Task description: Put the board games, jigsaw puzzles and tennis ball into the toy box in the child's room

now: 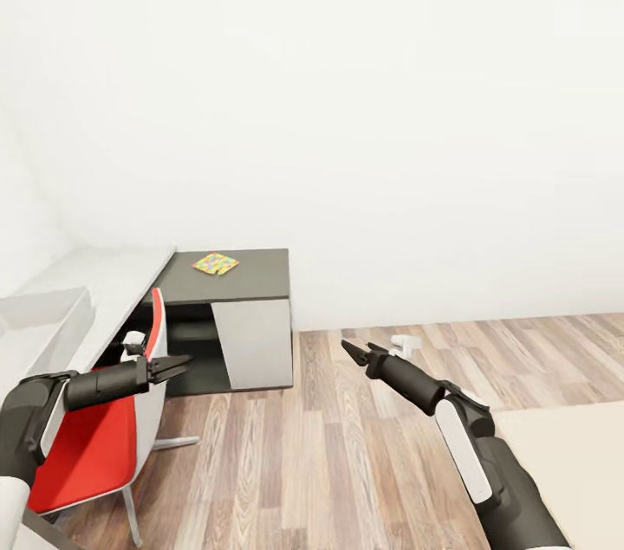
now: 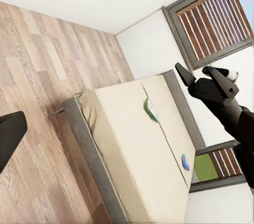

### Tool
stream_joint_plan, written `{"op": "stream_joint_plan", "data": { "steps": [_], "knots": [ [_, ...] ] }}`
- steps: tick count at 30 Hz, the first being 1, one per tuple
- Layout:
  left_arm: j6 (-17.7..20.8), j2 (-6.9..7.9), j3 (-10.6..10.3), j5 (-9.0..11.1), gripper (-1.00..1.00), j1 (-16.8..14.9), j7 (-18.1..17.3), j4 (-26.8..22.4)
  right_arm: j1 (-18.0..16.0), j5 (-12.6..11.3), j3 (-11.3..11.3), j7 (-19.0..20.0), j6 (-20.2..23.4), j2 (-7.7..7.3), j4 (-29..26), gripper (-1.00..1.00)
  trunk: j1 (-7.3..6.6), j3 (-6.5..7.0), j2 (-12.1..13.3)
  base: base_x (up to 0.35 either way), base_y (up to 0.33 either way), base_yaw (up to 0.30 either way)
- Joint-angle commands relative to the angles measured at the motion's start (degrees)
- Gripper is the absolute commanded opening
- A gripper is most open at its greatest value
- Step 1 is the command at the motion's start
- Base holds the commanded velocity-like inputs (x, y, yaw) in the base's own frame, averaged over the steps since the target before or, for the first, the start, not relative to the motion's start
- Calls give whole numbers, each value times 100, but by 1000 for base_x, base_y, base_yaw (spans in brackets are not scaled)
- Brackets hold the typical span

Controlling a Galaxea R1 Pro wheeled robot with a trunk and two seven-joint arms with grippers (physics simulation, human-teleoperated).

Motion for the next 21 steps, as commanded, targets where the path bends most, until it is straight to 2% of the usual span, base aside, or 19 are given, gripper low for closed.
{"op": "stream_joint_plan", "data": {
  "steps": [1,21],
  "knots": [
    [60,4,5,0,100,-3,-21,-2,-6,-44,6,-8,36,2,-4,100,2,-16,-13,-111,0,-266],
    [60,7,9,-5,100,-3,-21,-2,-6,-35,10,-8,31,25,-5,100,2,-65,-13,-20,0,-266]
  ]
}}
